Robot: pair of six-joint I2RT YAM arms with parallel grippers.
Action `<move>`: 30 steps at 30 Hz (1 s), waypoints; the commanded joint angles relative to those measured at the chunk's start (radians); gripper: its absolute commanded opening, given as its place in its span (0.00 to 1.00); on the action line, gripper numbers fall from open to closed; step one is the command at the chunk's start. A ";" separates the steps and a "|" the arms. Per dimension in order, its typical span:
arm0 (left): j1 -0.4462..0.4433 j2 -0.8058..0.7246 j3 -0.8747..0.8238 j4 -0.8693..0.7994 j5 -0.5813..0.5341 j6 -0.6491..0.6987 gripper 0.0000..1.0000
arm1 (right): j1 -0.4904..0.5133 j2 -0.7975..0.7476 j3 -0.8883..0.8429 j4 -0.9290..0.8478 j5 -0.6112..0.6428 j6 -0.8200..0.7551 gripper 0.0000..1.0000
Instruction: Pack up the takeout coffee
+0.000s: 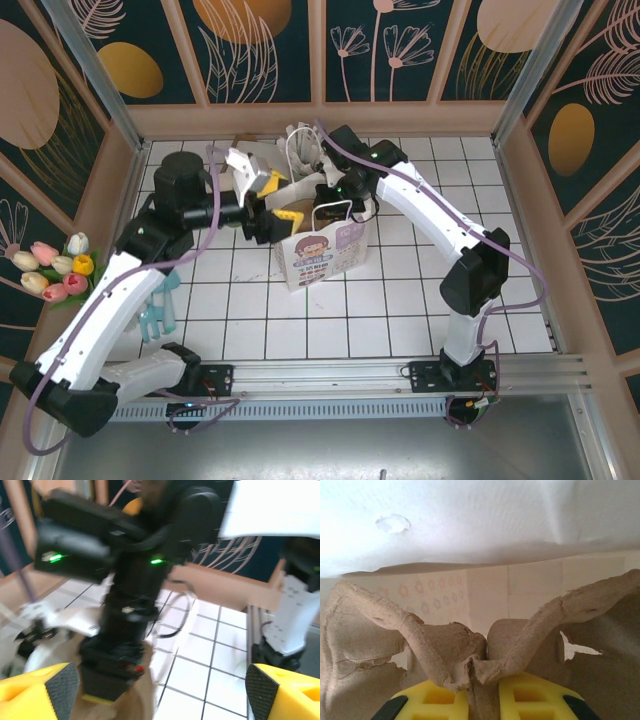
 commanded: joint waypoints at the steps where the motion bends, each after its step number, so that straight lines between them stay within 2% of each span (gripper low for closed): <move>1: -0.013 -0.033 -0.105 0.175 -0.010 0.041 0.87 | 0.008 -0.008 0.041 -0.022 0.021 0.032 0.16; 4: -0.019 -0.030 -0.150 0.302 -0.039 0.013 0.81 | 0.009 -0.009 0.039 -0.023 0.039 0.043 0.15; 9: -0.075 0.067 -0.123 0.318 0.063 0.027 0.77 | 0.011 -0.002 0.040 -0.016 0.037 0.062 0.16; 10: -0.087 0.080 -0.118 0.300 0.073 0.047 0.72 | 0.010 0.002 0.046 -0.017 0.034 0.066 0.15; 13: -0.112 0.088 -0.112 0.276 0.150 0.059 0.37 | 0.012 0.017 0.072 -0.030 0.033 0.087 0.16; 16: -0.161 0.092 -0.113 0.255 0.232 0.083 0.23 | 0.011 0.045 0.118 -0.055 -0.002 0.124 0.16; 21: -0.183 0.133 -0.092 0.144 0.221 0.145 0.03 | 0.007 0.074 0.165 -0.077 -0.037 0.159 0.16; 27: -0.183 0.181 -0.070 0.044 0.225 0.203 0.01 | -0.003 0.087 0.208 -0.076 -0.060 0.233 0.15; 30: -0.203 0.205 -0.045 0.049 0.224 0.211 0.00 | -0.002 0.096 0.189 -0.047 -0.092 0.280 0.13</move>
